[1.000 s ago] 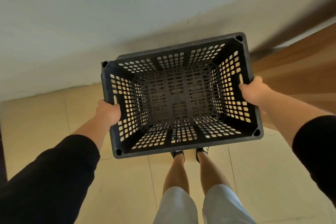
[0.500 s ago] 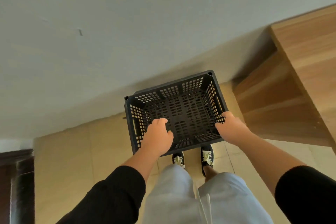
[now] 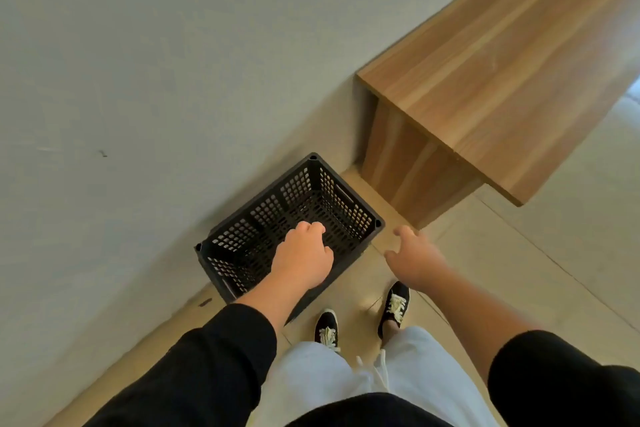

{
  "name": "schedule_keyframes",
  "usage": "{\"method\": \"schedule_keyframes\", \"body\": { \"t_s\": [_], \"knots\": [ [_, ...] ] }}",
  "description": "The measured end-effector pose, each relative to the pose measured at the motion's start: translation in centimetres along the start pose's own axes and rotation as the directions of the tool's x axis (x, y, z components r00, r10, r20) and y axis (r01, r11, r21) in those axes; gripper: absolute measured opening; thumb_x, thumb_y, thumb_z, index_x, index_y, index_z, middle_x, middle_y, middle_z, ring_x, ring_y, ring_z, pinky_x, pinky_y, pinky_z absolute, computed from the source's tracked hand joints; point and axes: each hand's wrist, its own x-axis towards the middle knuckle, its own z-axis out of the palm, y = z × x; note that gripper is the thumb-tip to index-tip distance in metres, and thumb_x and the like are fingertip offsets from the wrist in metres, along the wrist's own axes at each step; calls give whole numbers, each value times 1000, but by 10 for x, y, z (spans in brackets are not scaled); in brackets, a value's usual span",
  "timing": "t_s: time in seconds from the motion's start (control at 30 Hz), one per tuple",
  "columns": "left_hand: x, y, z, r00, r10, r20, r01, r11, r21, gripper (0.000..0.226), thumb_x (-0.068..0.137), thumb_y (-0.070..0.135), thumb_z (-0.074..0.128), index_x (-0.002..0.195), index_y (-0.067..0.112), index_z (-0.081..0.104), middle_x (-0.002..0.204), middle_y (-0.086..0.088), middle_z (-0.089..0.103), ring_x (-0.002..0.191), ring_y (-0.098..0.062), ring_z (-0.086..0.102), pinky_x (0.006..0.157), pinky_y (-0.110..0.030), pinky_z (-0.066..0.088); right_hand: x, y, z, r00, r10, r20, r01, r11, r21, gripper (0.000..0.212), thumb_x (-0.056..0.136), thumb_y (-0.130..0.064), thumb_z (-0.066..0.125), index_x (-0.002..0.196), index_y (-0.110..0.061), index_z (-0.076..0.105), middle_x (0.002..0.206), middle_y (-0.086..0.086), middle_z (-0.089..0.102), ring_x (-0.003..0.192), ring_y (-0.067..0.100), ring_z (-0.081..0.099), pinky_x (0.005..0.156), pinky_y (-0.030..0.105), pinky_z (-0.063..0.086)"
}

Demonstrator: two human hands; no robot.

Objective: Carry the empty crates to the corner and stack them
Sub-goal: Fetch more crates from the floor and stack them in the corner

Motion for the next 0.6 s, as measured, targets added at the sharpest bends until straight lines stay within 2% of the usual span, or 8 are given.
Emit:
{"method": "schedule_keyframes", "body": {
  "t_s": [0.17,0.37,0.5,0.6],
  "knots": [
    [-27,63,10,981,183,66,-190,974,121,47,106,35,52,150,23,47,153,-4,47,131,-25,51,105,-48,50,-55,62,-12,991,96,-96,-86,991,101,61,104,-35,50,159,-17,31,156,15,41,135,39,50,106,46,49],
    [-61,169,41,924,351,155,-379,894,239,45,104,36,49,147,20,49,149,-5,48,128,-29,53,102,-49,50,-127,172,-27,949,252,-190,-191,938,288,61,104,-35,51,159,-17,33,158,15,41,140,40,44,110,46,45],
    [-99,257,85,864,453,220,-502,816,286,46,104,36,50,148,21,49,149,-6,49,129,-29,53,105,-50,49,-191,263,-27,915,338,-222,-230,887,400,60,104,-35,54,158,-16,35,158,15,40,142,38,42,113,43,40],
    [-135,323,127,792,535,293,-606,746,275,48,104,32,51,151,20,47,150,-6,49,130,-27,52,105,-47,49,-242,338,-25,860,452,-239,-288,814,504,61,103,-38,56,158,-17,37,159,14,43,142,35,46,113,41,40]
  ]
}}
